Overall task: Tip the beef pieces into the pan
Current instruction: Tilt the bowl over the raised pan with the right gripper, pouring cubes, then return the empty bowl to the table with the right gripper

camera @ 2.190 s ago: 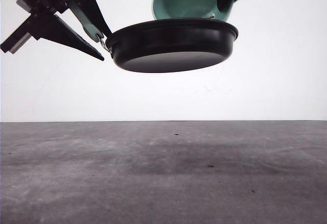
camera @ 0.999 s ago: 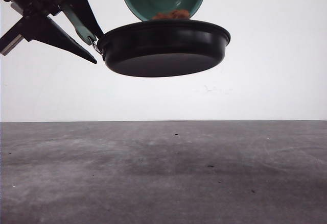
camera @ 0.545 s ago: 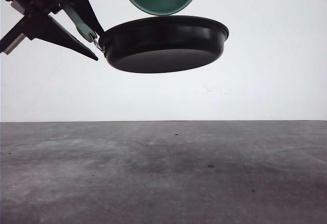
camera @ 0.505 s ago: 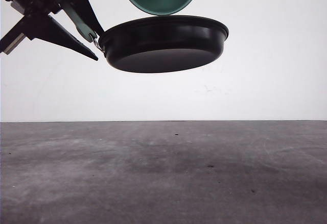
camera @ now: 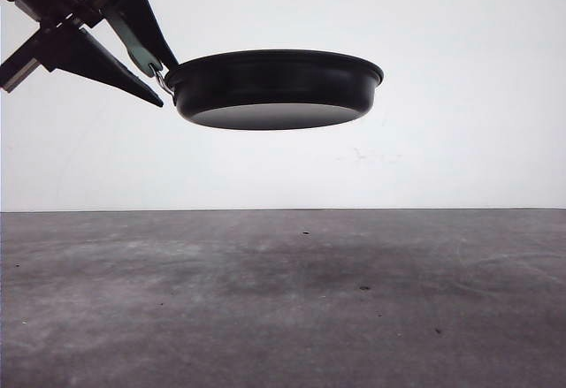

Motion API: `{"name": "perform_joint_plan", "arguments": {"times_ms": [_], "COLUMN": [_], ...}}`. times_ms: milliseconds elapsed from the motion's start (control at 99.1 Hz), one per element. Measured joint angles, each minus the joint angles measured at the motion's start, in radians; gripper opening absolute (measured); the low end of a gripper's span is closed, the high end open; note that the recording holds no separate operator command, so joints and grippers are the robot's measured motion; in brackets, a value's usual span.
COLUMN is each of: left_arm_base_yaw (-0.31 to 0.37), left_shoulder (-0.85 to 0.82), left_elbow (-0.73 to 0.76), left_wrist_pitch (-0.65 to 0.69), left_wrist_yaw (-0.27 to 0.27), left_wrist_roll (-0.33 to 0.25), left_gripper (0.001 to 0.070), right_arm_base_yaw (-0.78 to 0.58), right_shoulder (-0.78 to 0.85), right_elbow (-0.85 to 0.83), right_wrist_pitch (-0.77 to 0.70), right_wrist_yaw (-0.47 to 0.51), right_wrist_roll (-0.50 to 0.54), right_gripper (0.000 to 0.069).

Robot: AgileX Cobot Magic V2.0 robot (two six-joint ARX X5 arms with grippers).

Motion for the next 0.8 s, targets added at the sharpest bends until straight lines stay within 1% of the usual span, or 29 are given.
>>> {"name": "perform_joint_plan", "arguments": {"times_ms": [111, 212, 272, 323, 474, 636, 727, 797], "left_arm_base_yaw": [0.002, 0.003, 0.003, 0.004, 0.007, 0.008, 0.008, 0.008], "left_shoulder": [0.0, 0.0, 0.0, 0.0, 0.0, 0.0, 0.0, 0.0], "left_elbow": [0.0, 0.0, 0.0, 0.0, 0.0, 0.0, 0.0, 0.0], "left_wrist_pitch": [0.016, 0.034, 0.041, 0.041, 0.041, 0.039, 0.035, 0.034], "left_wrist_yaw": [-0.006, -0.006, -0.008, -0.015, -0.018, -0.021, -0.021, -0.021], "left_wrist_roll": [0.015, 0.019, 0.019, 0.021, 0.029, 0.043, 0.045, 0.045], "left_gripper": [0.0136, 0.0136, 0.0136, 0.0136, 0.0136, 0.0136, 0.0136, 0.0136], "right_arm_base_yaw": [-0.201, -0.425, -0.539, -0.613, -0.74, -0.829, -0.841, -0.844], "right_shoulder": [-0.039, -0.021, -0.008, -0.004, -0.003, 0.034, 0.065, 0.085], "right_elbow": [0.006, -0.014, -0.065, -0.116, -0.277, -0.452, -0.481, -0.479], "right_wrist_pitch": [-0.184, -0.353, -0.369, -0.364, -0.318, -0.267, -0.266, -0.235], "right_wrist_yaw": [-0.17, -0.351, -0.455, -0.523, -0.611, -0.705, -0.73, -0.742], "right_wrist_roll": [0.164, 0.251, 0.276, 0.291, 0.332, 0.363, 0.377, 0.378], "right_gripper": [0.0021, 0.0021, 0.0021, 0.0021, 0.0021, 0.0021, 0.0021, 0.0021]}}
